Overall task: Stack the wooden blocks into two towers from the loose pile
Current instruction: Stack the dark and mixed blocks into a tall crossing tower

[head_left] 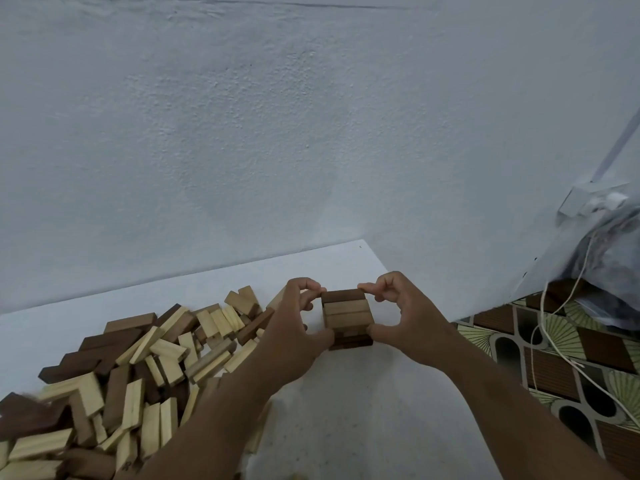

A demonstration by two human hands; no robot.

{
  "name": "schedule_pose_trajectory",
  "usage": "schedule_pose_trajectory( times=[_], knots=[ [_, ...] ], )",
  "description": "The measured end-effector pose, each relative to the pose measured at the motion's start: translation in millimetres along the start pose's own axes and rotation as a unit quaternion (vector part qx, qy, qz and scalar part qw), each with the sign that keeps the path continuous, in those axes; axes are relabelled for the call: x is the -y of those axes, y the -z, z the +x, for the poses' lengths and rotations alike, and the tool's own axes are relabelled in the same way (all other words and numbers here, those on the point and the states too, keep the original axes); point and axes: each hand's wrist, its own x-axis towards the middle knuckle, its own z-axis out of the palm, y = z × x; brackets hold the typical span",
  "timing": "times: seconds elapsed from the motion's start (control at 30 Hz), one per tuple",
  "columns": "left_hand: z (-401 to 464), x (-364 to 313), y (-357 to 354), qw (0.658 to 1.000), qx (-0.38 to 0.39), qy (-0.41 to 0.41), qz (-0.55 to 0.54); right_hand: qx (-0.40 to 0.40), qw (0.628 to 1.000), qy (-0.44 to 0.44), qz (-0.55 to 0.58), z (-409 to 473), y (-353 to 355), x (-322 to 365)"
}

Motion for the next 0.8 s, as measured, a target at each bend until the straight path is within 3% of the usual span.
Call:
schedule_pose_trajectory(
  times=[0.27, 0.43, 0.8],
  knots=[
    [-10.8, 4.7, -1.5, 0.998, 0.023, 0.029, -0.047, 0.011, 1.000, -0.005, 0.023, -6.3, 0.1, -4.2],
    [-16.6, -1.0, -8.8, 0.980, 0.014, 0.029, 0.195, 0.039, 0.989, 0.026, -0.140, -10.0, -12.7, -14.7],
    [-11.7, 9.1, -19.4, 0.936, 0.017, -0.019, 0.352, 0.077, 0.981, 0.021, -0.179, -6.5, -18.5, -19.7]
  ],
)
